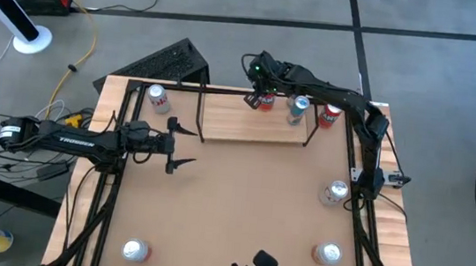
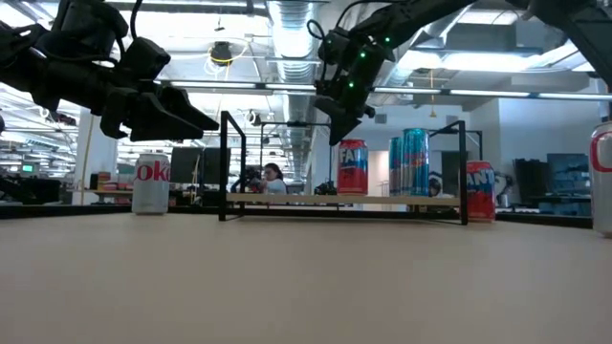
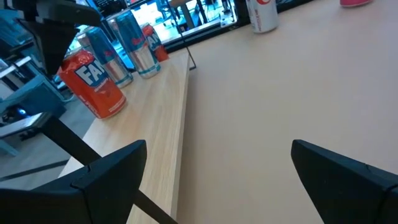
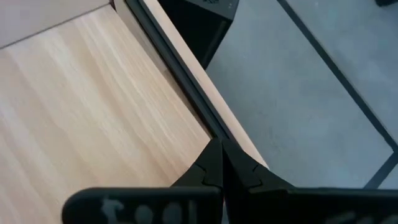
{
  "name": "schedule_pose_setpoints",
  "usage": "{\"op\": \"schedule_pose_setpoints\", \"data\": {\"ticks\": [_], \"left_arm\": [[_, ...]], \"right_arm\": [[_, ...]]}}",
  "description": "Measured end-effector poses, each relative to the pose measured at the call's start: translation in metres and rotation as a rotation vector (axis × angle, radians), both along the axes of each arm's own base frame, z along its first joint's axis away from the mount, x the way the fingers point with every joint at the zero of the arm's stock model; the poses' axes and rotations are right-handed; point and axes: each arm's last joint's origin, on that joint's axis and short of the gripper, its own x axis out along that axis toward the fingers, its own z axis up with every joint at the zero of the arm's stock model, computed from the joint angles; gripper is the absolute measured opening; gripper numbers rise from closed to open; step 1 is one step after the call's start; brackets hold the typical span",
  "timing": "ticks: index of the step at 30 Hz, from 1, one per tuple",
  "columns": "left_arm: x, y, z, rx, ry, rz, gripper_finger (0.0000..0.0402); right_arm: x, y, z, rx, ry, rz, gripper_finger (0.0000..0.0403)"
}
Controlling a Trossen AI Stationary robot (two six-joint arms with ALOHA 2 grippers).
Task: Place canned beverage on shelf
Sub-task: Put the left orange soda can on the shelf, then put the orange soda can on the shelf aligned with the other orange soda can on the shelf
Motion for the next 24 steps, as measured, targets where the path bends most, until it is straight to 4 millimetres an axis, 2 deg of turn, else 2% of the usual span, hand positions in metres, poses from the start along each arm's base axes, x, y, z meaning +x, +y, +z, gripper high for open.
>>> {"op": "schedule_pose_setpoints", "data": {"ticks": [17,20,22,24], "left_arm": [[0.000,0.000,0.000,-0.002,0.001,0.000,0.0384],[0.000,0.000,0.000,-0.004,0.002,0.000,0.0384],[0.000,0.000,0.000,-0.004,0.003,0.000,0.0384],[0.000,0.000,-0.001,-0.011,0.005,-0.002,0.0384]], "right_arm": [[0.000,-0.002,0.002,-0.033,-0.009,-0.039,0.0018],[-0.003,0.003,0.015,-0.044,-0.014,-0.024,0.0022],[-0.010,0.010,0.036,-0.059,-0.035,-0.019,0.0024],[-0.027,0.019,0.057,-0.074,-0.030,-0.037,0.0024]]}}
